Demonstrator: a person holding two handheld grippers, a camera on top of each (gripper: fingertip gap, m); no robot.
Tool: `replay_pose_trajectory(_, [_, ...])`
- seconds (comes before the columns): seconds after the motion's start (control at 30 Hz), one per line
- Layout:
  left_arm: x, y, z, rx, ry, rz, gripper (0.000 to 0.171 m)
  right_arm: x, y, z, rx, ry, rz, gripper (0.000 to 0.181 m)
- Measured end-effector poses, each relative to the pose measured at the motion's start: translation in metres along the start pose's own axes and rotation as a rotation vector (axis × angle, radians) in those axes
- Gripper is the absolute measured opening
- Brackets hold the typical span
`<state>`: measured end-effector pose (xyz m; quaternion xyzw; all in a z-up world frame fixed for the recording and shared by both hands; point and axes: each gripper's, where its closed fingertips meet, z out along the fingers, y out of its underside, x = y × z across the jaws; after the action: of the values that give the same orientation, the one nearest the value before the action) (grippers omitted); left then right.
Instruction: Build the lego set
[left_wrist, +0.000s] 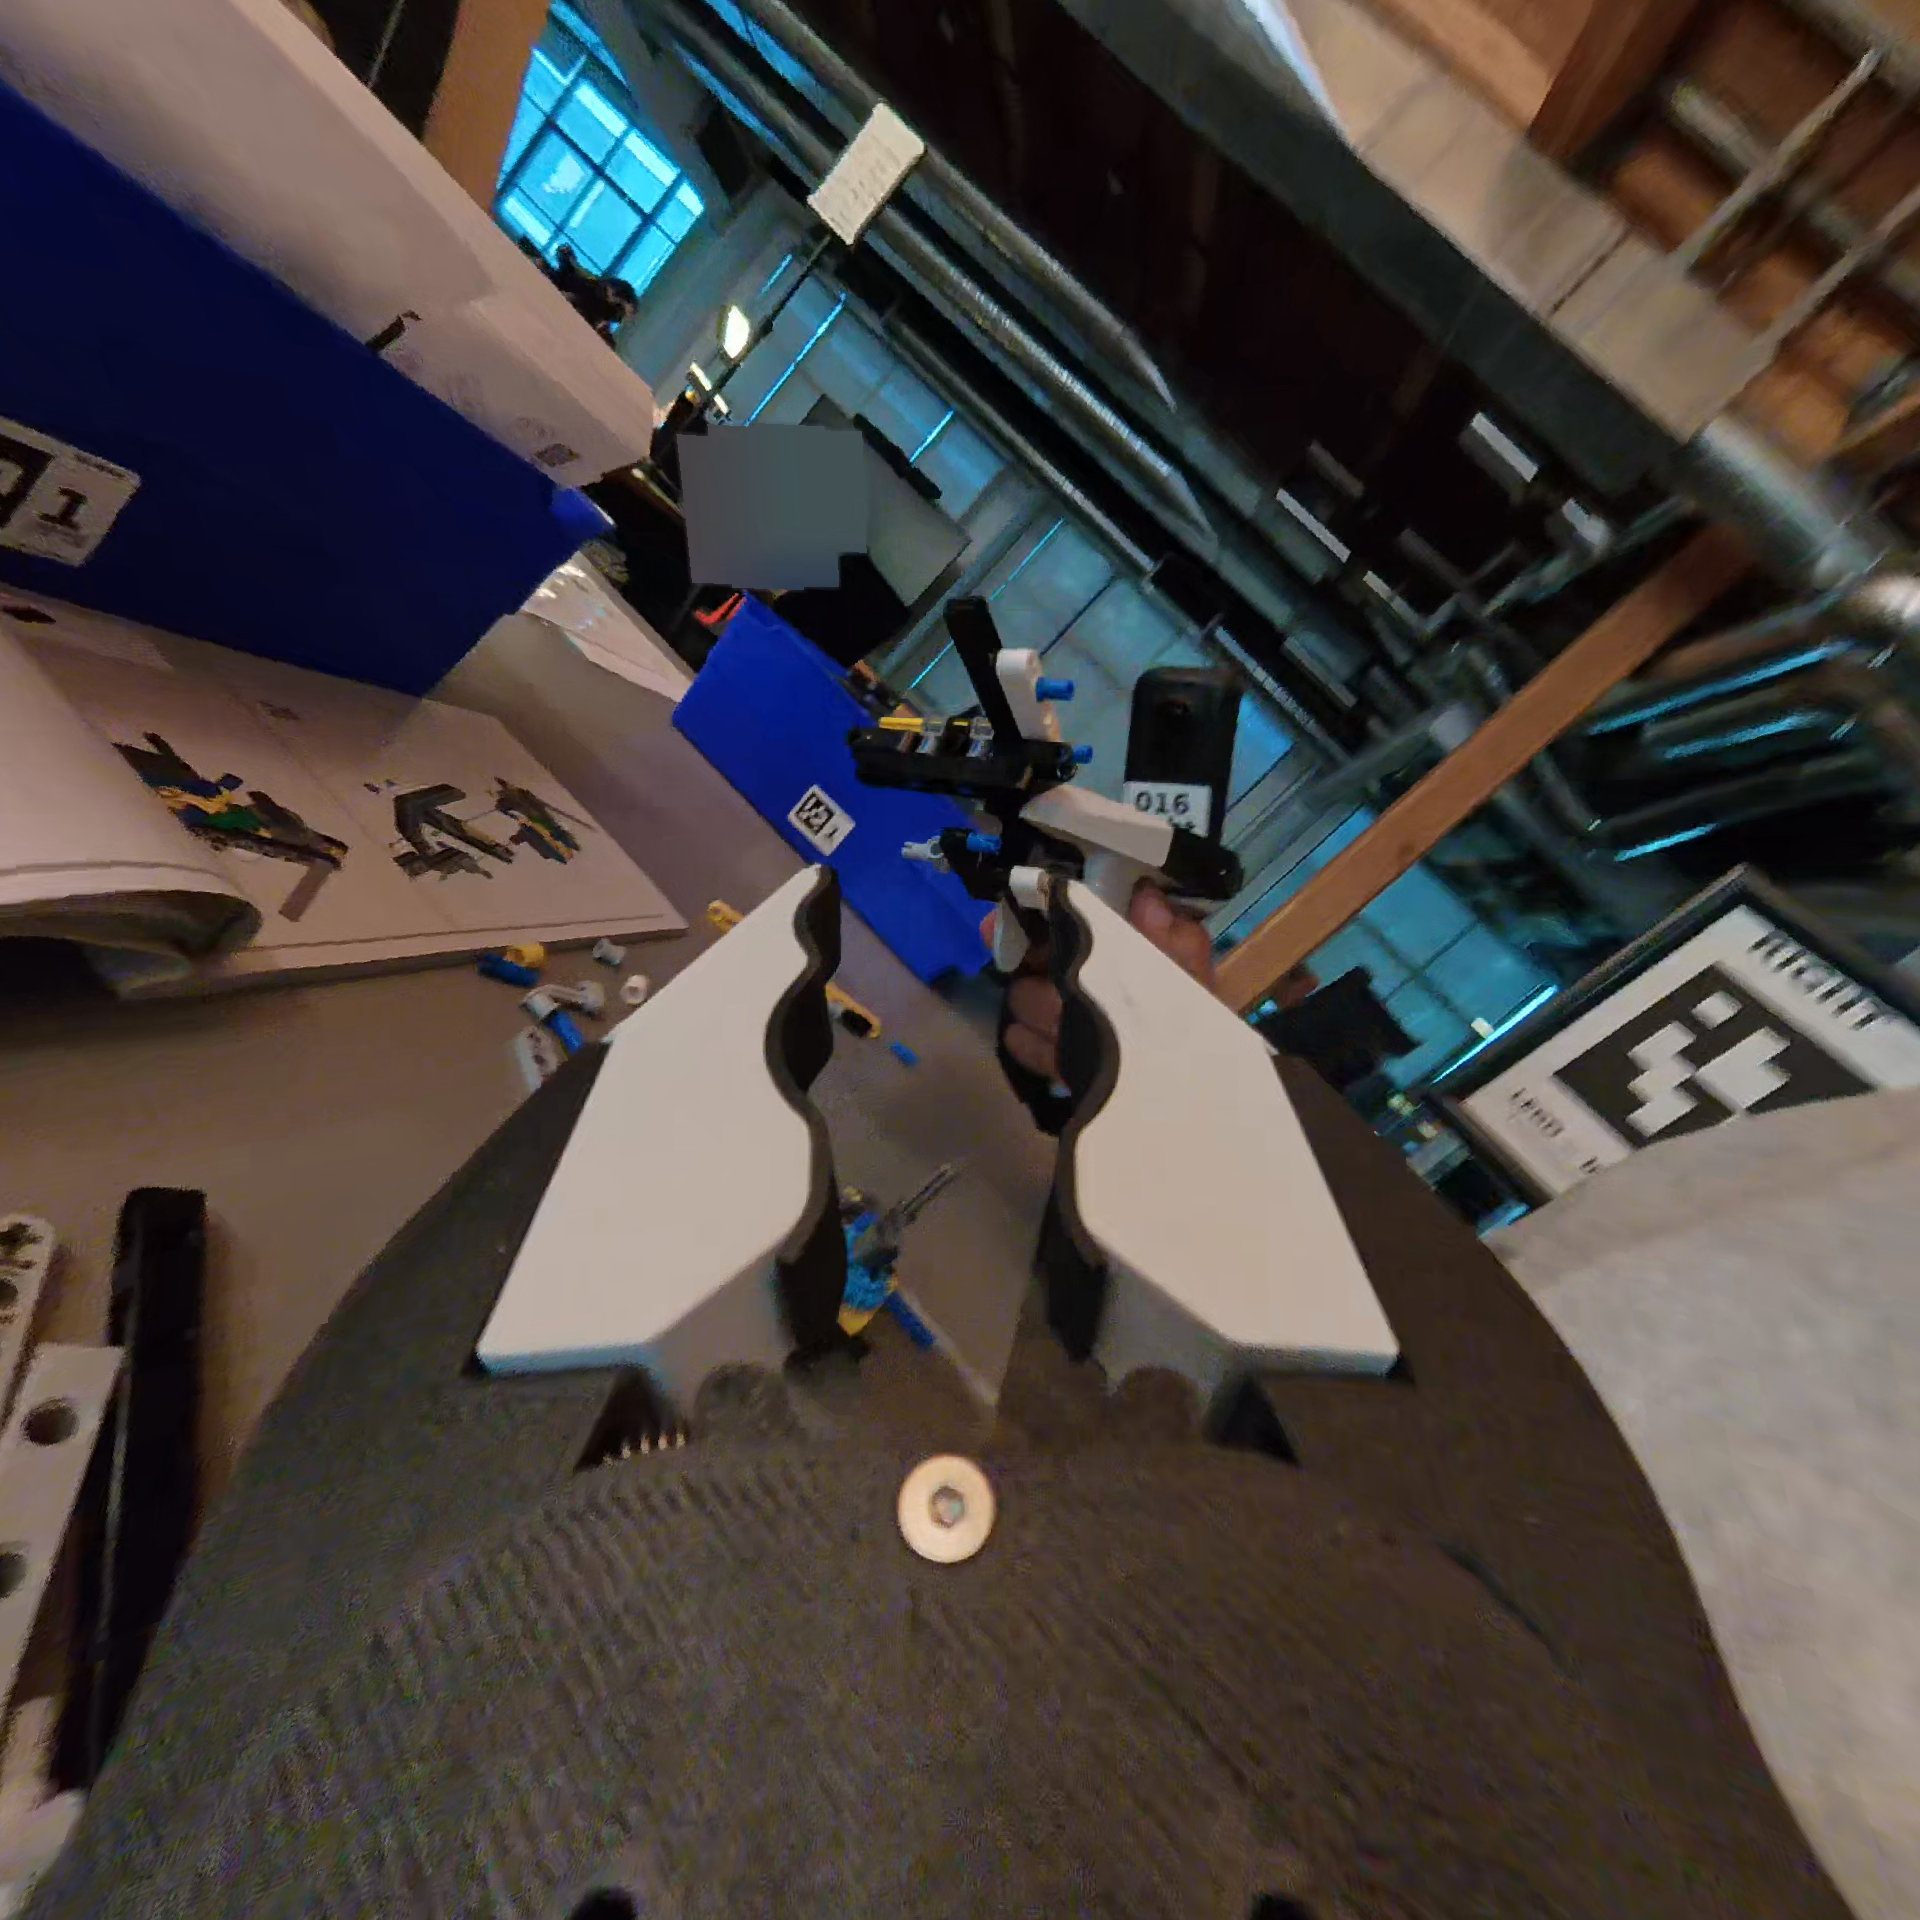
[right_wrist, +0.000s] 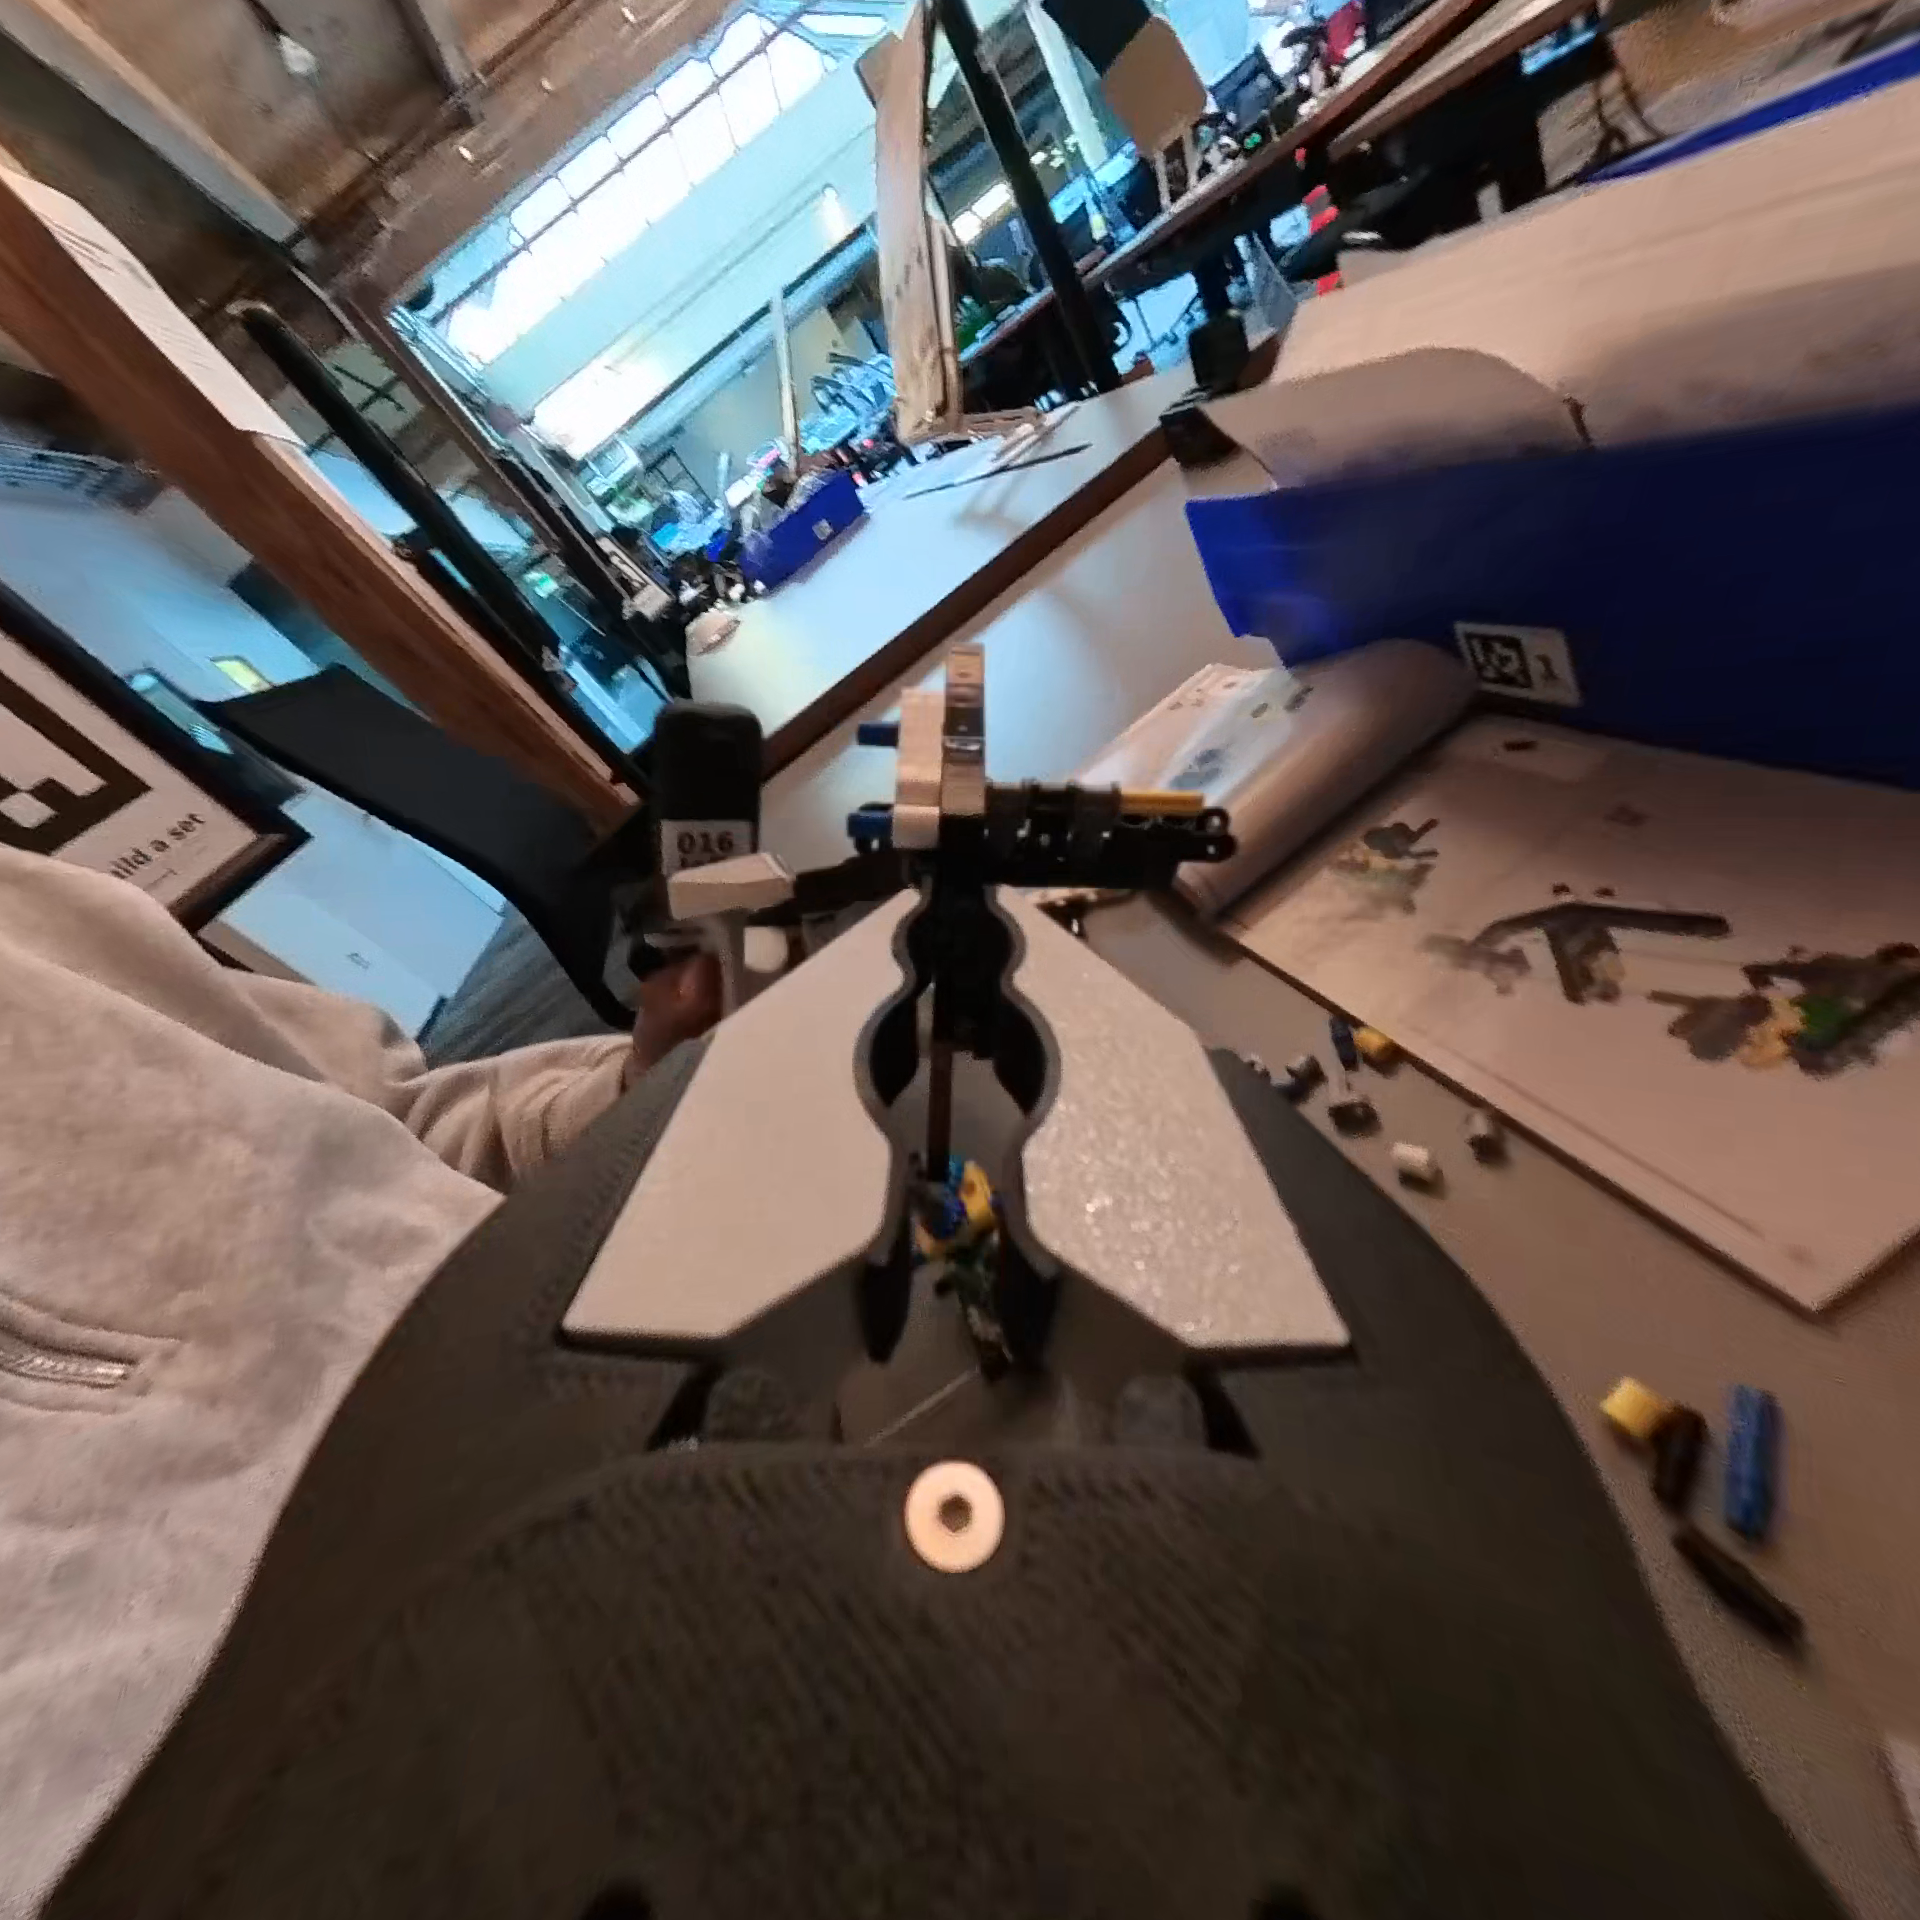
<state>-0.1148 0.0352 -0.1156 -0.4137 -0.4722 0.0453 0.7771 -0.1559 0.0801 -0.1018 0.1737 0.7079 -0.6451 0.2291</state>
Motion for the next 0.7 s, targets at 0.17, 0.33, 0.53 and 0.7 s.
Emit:
replay_pose_trajectory(0.17, [-0.013, 0.016, 0.002, -0.071, -0.052, 0.098, 0.035, 0.002, 0.015, -0.004, -0.024, 0.051, -0.049, 0.006])
replay_pose_trajectory(0.33, [-0.016, 0.008, 0.0, -0.024, -0.045, 0.054, 0.034, 0.008, 0.02, -0.009, 0.056, 0.019, -0.066, 0.006])
replay_pose_trajectory(0.53, [-0.02, 0.006, 0.005, -0.018, -0.027, 0.003, 0.033, 0.01, 0.044, -0.01, -0.046, 0.074, -0.208, 0.006])
replay_pose_trajectory(0.7, [-0.019, 0.009, 0.01, -0.032, -0.029, 0.035, 0.033, 0.002, 0.045, -0.011, -0.042, 0.074, -0.281, 0.006])
